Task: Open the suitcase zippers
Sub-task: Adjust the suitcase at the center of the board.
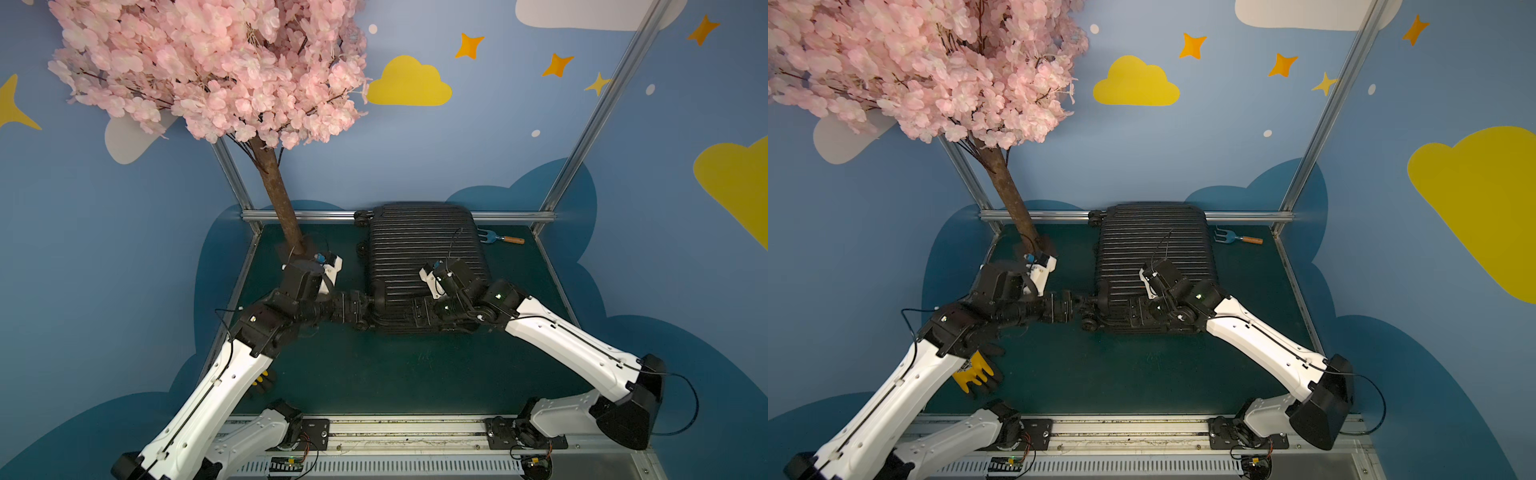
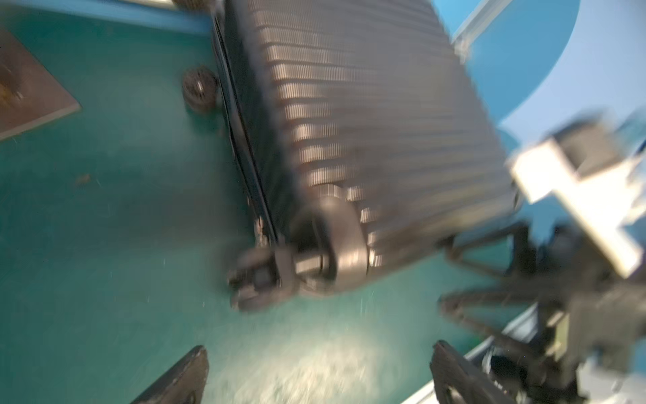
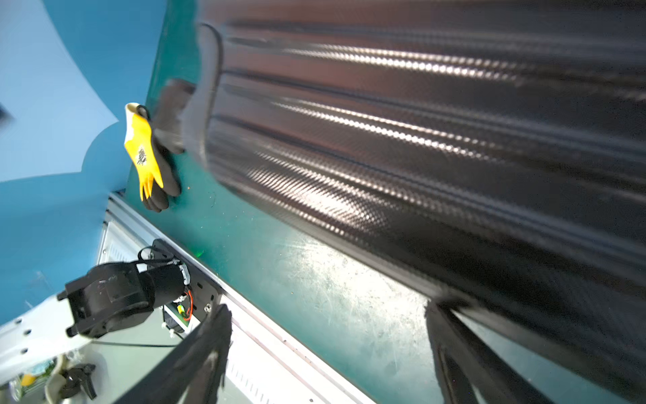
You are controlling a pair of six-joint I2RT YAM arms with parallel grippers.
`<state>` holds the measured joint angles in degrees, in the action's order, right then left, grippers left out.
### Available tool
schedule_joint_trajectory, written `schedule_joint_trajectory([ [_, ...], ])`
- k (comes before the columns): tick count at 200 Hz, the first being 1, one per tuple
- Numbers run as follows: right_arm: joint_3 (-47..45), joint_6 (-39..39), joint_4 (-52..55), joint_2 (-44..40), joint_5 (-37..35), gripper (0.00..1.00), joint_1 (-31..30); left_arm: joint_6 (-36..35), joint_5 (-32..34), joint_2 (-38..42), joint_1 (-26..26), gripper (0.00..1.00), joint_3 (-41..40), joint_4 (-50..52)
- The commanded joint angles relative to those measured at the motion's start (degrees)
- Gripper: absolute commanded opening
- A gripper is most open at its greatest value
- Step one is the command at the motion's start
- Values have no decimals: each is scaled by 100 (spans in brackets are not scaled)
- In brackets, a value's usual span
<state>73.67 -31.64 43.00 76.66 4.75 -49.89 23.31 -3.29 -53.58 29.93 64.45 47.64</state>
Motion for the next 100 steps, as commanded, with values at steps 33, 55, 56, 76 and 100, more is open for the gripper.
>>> schedule_joint_trajectory([
  [33,-534,399,-559,-879,209,86,40,-430,898,903,638,96,-1277,-727],
  [55,-769,343,-794,-1214,255,84,40,-360,1264,817,577,99,-1282,-1198],
  [56,-776,339,-794,-1228,250,84,40,-357,1267,817,554,99,-1271,-1210],
  [76,-775,290,-653,-1386,219,84,39,-272,889,272,93,99,-927,-1406],
  [100,-820,266,-506,-1552,268,83,31,-96,127,-350,-525,97,-532,-1727],
])
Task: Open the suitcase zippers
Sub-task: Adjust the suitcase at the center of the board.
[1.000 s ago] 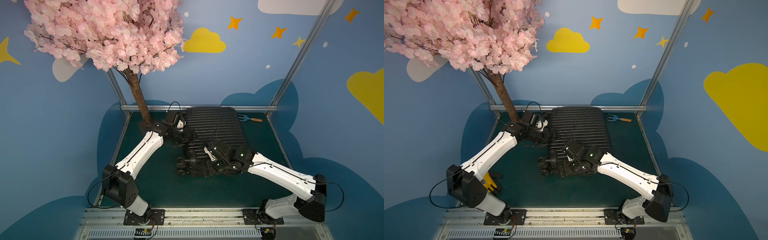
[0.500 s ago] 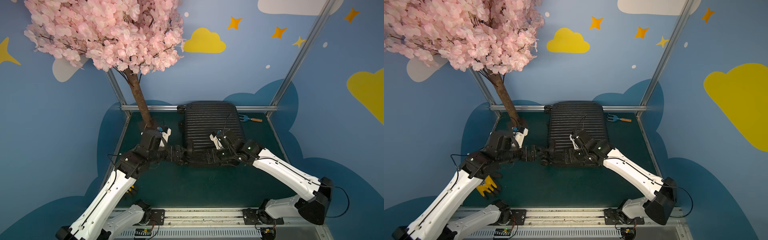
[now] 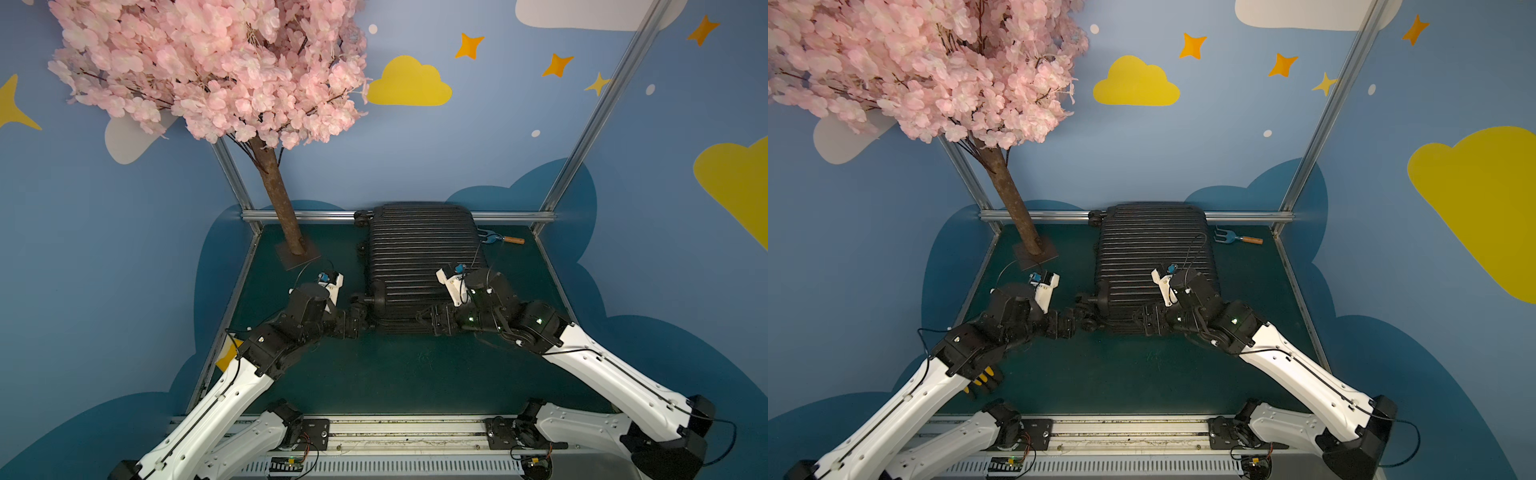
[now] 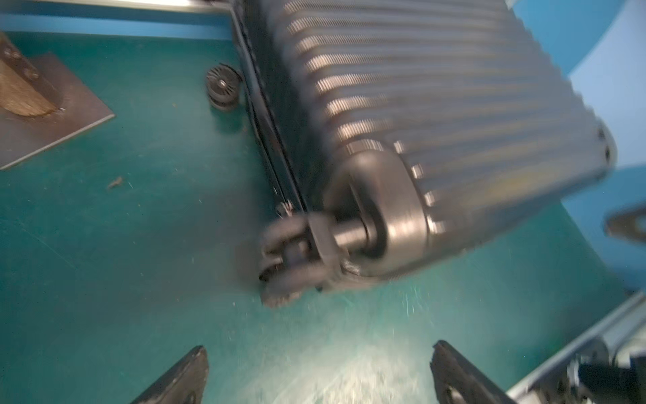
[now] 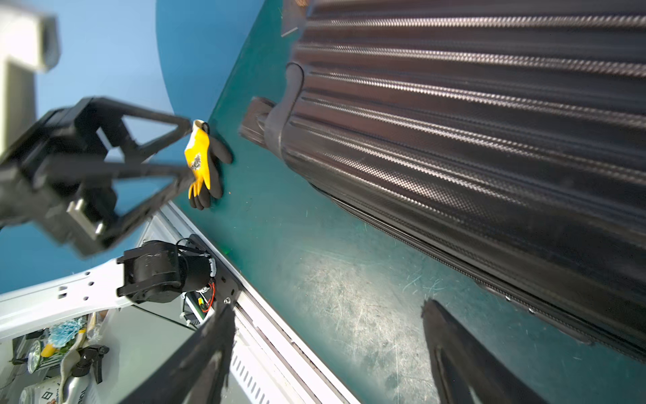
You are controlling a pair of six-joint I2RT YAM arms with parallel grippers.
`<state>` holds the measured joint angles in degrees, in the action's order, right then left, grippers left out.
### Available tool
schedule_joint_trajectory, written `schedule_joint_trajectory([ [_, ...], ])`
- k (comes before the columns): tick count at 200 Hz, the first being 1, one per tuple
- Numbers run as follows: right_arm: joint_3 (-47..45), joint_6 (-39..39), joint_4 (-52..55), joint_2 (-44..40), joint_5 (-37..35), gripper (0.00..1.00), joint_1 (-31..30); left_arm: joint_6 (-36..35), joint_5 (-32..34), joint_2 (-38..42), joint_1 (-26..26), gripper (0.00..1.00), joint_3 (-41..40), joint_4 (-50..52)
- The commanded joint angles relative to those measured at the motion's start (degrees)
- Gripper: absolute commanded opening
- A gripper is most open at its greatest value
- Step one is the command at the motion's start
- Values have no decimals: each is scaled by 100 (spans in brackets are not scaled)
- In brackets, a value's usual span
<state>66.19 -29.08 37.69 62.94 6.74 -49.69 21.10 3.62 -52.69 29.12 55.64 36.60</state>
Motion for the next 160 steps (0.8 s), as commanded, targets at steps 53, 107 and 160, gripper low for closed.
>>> schedule_joint_trajectory([
  [53,-192,-20,386,-601,-36,80,10,-86,-616,-1832,-849,69,1019,-566],
  [107,-194,103,642,-711,-152,80,13,156,-1305,-2077,-779,27,552,-641],
  [160,-119,219,622,-402,-55,80,17,436,-1647,-1499,53,23,-70,-979],
])
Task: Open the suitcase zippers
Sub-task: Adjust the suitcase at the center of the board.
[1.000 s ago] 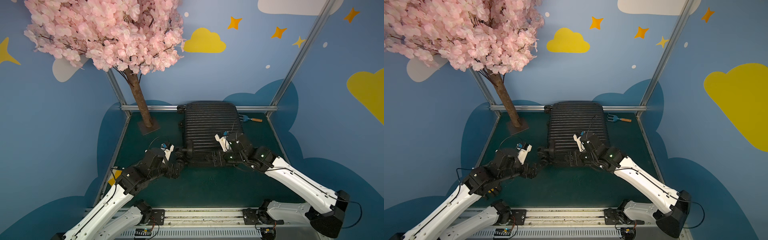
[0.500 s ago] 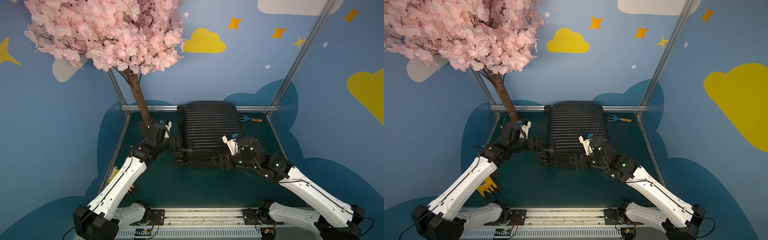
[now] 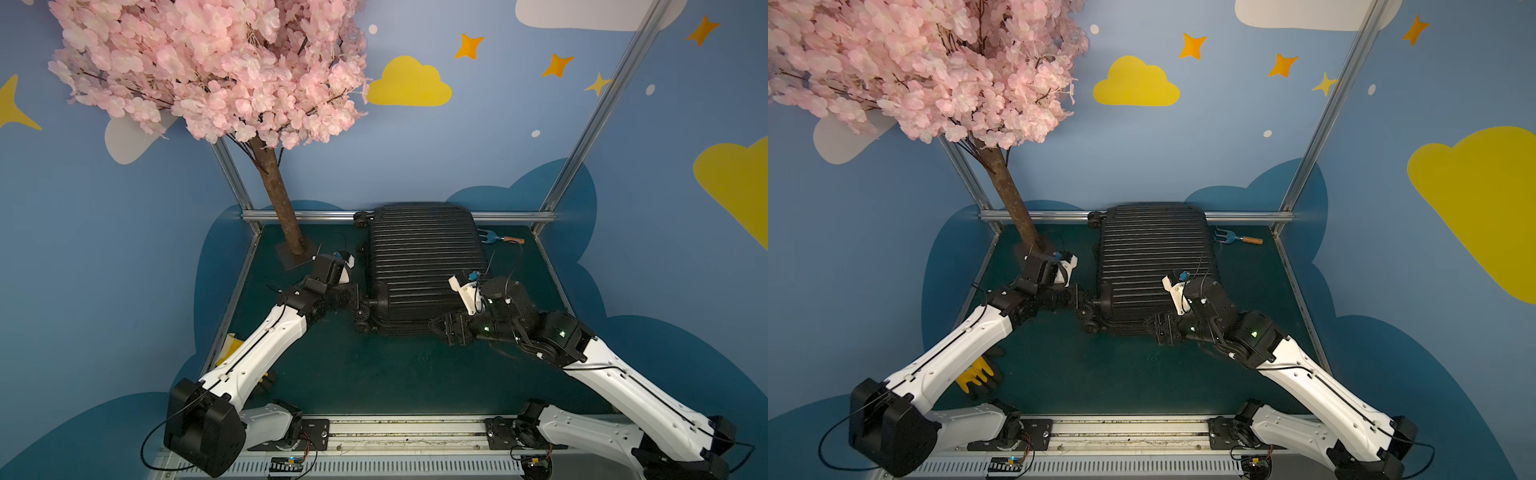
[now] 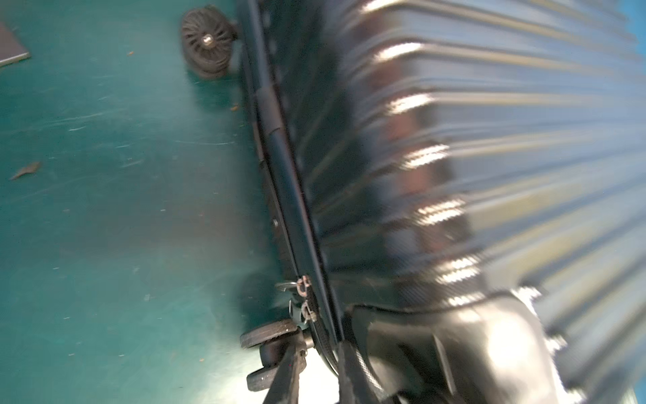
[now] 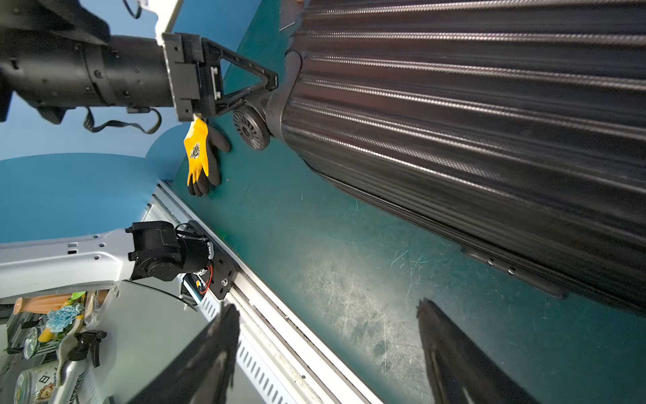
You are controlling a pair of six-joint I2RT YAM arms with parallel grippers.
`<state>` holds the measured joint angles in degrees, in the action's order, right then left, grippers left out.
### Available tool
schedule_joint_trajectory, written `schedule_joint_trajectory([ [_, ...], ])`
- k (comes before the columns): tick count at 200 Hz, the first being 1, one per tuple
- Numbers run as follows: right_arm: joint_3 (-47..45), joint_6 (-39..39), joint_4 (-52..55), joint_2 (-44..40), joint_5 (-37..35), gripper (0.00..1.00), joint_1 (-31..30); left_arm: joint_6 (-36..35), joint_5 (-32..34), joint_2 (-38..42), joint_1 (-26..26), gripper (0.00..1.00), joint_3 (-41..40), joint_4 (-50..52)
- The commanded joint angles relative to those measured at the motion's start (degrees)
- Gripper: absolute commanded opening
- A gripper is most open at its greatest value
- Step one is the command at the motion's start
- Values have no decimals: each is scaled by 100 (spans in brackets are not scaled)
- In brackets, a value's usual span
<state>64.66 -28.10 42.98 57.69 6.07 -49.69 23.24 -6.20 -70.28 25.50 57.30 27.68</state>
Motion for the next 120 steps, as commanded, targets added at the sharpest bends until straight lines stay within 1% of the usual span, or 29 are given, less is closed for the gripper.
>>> schedule_joint_trajectory([
  [1,40,125,86,130,15,80,19,236,-673,274,432,23,-254,-105],
  [7,68,129,86,152,17,80,19,319,-681,345,502,23,-347,-225],
  [13,98,142,85,175,20,80,18,393,-896,419,561,23,-448,-368],
  [29,199,164,83,231,11,81,15,536,-1000,560,761,24,-686,-704],
  [41,278,175,105,259,-13,81,30,589,-936,614,1000,24,-908,-994],
  [54,390,221,118,285,-26,83,23,551,-759,608,1383,24,-1112,-1334],
  [57,418,236,121,293,-30,83,27,531,-566,589,1478,25,-1135,-1387],
  [71,590,316,195,325,-60,83,37,418,-80,515,1890,27,-1243,-1667],
  [83,750,392,273,346,-67,83,37,251,42,537,2102,27,-1511,-2325],
  [89,816,423,296,340,-79,83,34,177,197,593,2176,27,-1693,-2676],
  [110,1001,510,399,298,-126,82,47,-129,1122,1013,2352,33,-2439,-3824],
  [120,1022,604,438,257,-174,82,44,-343,1338,1180,2347,34,-2787,-4333],
])
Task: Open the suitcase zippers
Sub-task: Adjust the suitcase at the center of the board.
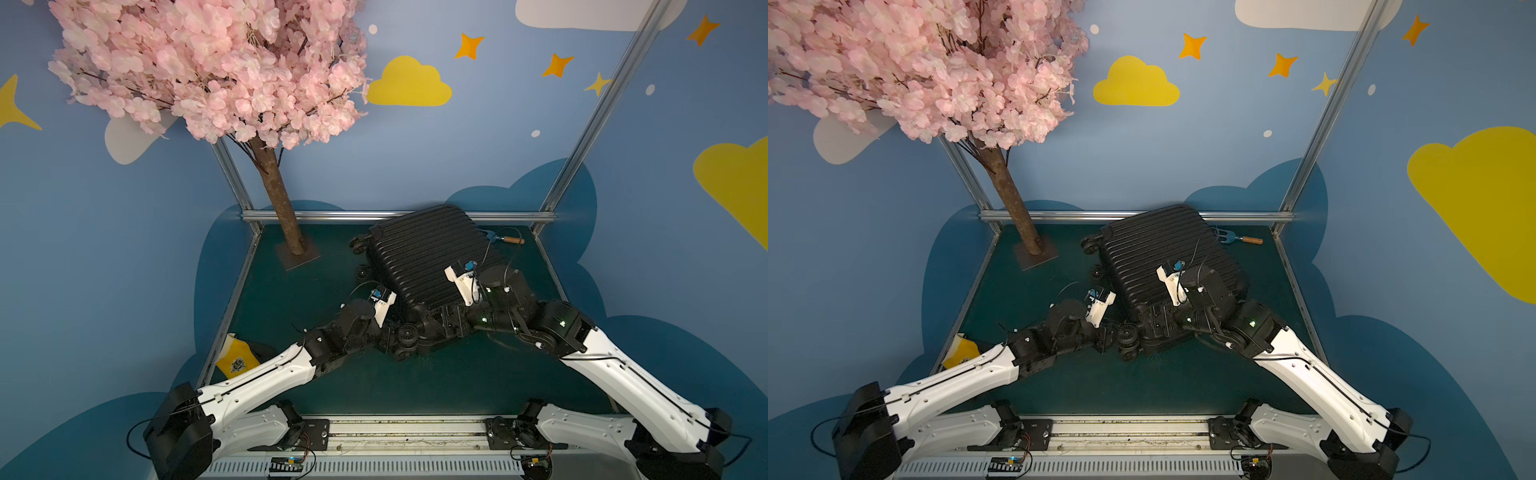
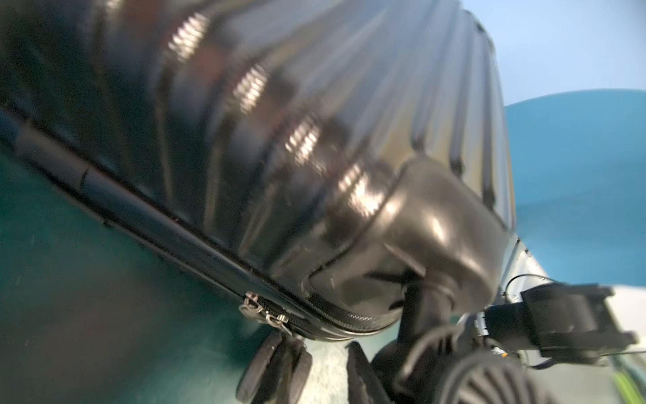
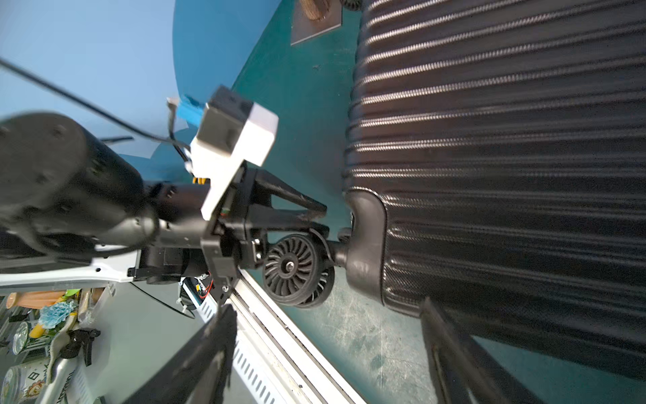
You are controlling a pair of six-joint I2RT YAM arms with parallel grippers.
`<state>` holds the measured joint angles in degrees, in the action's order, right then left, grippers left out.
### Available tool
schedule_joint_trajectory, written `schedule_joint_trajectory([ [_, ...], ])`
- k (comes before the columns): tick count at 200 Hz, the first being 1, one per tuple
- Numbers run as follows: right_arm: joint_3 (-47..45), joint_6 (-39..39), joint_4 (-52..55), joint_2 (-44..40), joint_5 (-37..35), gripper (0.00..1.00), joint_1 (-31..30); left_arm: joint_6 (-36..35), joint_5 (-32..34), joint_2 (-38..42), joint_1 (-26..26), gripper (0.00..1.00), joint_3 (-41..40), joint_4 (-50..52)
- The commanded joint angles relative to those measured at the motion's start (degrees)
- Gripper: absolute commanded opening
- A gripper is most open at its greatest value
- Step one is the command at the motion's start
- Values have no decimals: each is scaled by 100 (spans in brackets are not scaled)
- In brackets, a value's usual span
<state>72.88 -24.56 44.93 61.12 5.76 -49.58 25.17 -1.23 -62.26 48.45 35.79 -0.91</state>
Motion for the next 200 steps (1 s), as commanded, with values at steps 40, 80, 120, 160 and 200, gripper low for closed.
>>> schedule_joint_trajectory([
  [40,-344,619,-378,-627,-359,77,36,-1502,799,-2,149,36,-1317,-3139],
  [80,-860,977,-1234,-1127,-378,75,36,-2541,1179,-905,454,39,-2048,-5363],
  [120,-587,1208,-977,-820,-271,74,25,-2673,1137,-2064,506,41,-2227,-6789],
  [160,-749,1153,-1048,-918,-213,74,20,-2921,1126,-2812,508,39,-2322,-7902],
  [200,-872,1085,-992,-1076,-290,73,27,-2887,1291,-2955,510,32,-2247,-7923],
])
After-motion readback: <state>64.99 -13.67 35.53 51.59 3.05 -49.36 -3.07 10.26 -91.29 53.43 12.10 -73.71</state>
